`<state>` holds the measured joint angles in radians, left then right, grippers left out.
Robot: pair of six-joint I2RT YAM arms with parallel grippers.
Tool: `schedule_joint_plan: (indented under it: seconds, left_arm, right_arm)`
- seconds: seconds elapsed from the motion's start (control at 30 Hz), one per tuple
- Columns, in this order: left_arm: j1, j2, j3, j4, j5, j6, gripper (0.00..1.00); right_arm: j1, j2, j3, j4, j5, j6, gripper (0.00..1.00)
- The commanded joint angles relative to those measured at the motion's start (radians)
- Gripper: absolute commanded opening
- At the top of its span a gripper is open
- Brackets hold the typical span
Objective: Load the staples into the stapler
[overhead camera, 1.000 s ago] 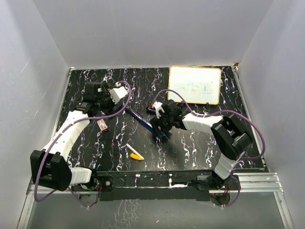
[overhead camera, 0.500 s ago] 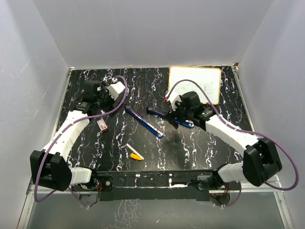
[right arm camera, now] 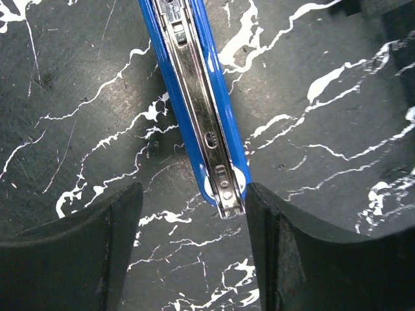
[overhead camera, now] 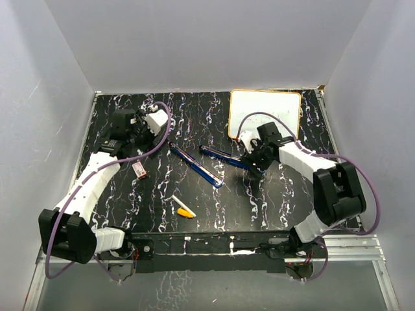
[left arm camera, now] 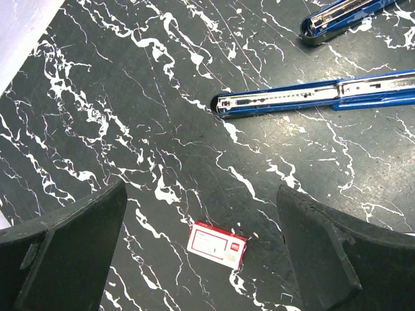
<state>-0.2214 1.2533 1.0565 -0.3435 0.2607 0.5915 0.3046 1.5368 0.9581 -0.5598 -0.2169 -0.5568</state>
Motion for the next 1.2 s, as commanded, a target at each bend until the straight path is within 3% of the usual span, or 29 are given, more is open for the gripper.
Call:
schedule_joint_plan:
  seconds: [0.0, 0.2, 0.4, 0.73, 1.0, 1.17]
  left_arm:
    - [0.005, -0.050, 0.032, 0.004, 0.033, 0.001, 0.97]
    - [0.004, -0.056, 0.031, 0.002, 0.019, -0.012, 0.97]
    - [0.004, -0.053, 0.031, -0.009, -0.034, -0.002, 0.97]
    - [0.004, -0.063, 0.005, -0.032, -0.201, -0.061, 0.97]
    - [0.005, -0.072, -0.021, -0.049, -0.280, -0.093, 0.97]
    - [0.018, -0.053, -0.039, -0.055, -0.319, -0.099, 0.97]
  right_arm:
    - [-0.004, 0.056, 0.068, -0.001, -0.029, -0.030, 0.61]
    - [-0.004, 0.098, 0.086, 0.022, -0.040, 0.025, 0.34]
    - [0.029, 0.093, 0.060, 0.099, -0.071, 0.226, 0.14]
    - [0.197, 0.162, 0.090, 0.220, 0.030, 0.370, 0.08]
    - [0.211, 0.260, 0.152, 0.247, 0.120, 0.537, 0.08]
    - [0.214, 0.245, 0.117, 0.256, 0.145, 0.584, 0.14]
